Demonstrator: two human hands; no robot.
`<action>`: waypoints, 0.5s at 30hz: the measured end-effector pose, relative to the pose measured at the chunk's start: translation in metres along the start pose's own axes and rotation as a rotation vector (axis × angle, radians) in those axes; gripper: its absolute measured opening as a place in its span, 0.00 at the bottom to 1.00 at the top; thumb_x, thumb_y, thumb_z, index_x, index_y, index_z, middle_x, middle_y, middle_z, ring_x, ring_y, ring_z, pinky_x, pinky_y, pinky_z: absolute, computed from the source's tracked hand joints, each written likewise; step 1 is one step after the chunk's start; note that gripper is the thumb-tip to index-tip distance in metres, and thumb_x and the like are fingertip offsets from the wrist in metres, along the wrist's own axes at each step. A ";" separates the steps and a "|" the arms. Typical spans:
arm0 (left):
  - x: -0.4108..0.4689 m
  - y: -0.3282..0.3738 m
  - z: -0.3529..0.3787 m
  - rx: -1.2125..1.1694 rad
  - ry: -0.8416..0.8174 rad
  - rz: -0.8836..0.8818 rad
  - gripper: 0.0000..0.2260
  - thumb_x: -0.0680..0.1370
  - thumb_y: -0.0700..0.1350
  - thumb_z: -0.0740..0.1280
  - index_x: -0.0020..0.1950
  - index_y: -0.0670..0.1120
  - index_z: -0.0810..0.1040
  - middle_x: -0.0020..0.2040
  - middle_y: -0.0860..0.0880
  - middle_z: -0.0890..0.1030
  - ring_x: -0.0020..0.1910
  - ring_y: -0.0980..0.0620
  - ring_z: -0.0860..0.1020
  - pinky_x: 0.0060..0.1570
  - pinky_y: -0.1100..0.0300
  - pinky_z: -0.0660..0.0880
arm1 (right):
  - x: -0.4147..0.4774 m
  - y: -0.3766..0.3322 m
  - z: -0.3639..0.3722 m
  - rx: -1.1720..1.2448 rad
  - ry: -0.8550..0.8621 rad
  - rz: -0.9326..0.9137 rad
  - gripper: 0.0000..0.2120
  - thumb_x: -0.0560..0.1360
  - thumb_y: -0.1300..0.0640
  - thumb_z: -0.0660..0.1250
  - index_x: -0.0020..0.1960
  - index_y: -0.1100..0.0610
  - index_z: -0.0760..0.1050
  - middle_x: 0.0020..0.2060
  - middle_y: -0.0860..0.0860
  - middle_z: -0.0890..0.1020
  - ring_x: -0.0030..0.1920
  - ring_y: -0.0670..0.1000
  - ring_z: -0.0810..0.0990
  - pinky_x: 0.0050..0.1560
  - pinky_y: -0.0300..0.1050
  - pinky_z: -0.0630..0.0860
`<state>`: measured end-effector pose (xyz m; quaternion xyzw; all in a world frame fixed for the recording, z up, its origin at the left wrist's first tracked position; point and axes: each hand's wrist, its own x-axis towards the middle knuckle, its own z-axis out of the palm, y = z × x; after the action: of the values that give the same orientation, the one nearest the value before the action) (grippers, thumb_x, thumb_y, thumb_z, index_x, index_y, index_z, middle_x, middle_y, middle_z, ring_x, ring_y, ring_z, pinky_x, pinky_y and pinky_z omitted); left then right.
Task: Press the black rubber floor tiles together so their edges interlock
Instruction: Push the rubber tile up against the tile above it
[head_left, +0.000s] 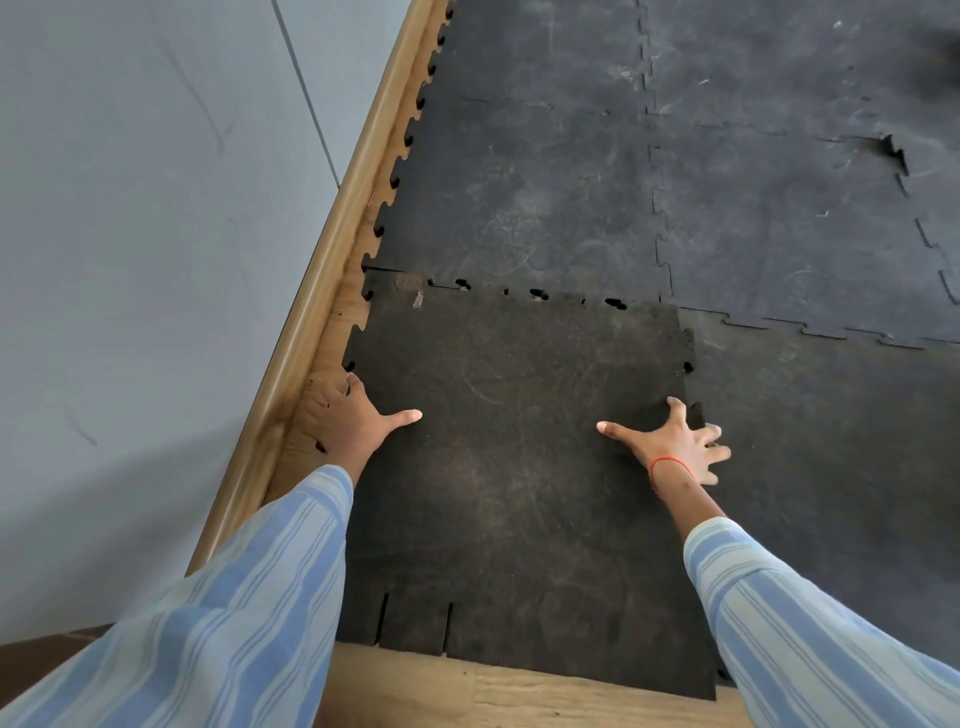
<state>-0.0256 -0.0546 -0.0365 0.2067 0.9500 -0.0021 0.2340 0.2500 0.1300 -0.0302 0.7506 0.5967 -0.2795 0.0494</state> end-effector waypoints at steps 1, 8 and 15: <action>0.000 -0.002 0.000 0.013 0.003 0.001 0.51 0.66 0.72 0.66 0.79 0.46 0.54 0.77 0.41 0.61 0.75 0.40 0.63 0.68 0.47 0.67 | -0.001 0.000 0.000 0.010 0.001 0.007 0.51 0.56 0.31 0.76 0.74 0.42 0.59 0.75 0.61 0.53 0.73 0.67 0.52 0.65 0.68 0.63; -0.001 0.001 -0.001 -0.015 0.011 -0.015 0.48 0.67 0.70 0.67 0.79 0.46 0.56 0.76 0.40 0.61 0.74 0.38 0.62 0.68 0.46 0.66 | 0.000 -0.005 -0.007 0.072 -0.018 -0.011 0.49 0.57 0.28 0.74 0.73 0.44 0.64 0.76 0.60 0.55 0.73 0.67 0.52 0.66 0.67 0.62; 0.010 -0.002 -0.001 0.015 0.057 -0.021 0.50 0.65 0.72 0.66 0.78 0.45 0.59 0.75 0.40 0.64 0.73 0.37 0.65 0.67 0.45 0.67 | 0.000 -0.008 -0.007 0.117 -0.018 -0.038 0.48 0.56 0.27 0.73 0.71 0.43 0.66 0.75 0.60 0.56 0.73 0.66 0.52 0.65 0.67 0.62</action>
<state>-0.0351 -0.0519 -0.0400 0.1985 0.9583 -0.0060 0.2053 0.2451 0.1356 -0.0221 0.7381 0.5931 -0.3216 0.0057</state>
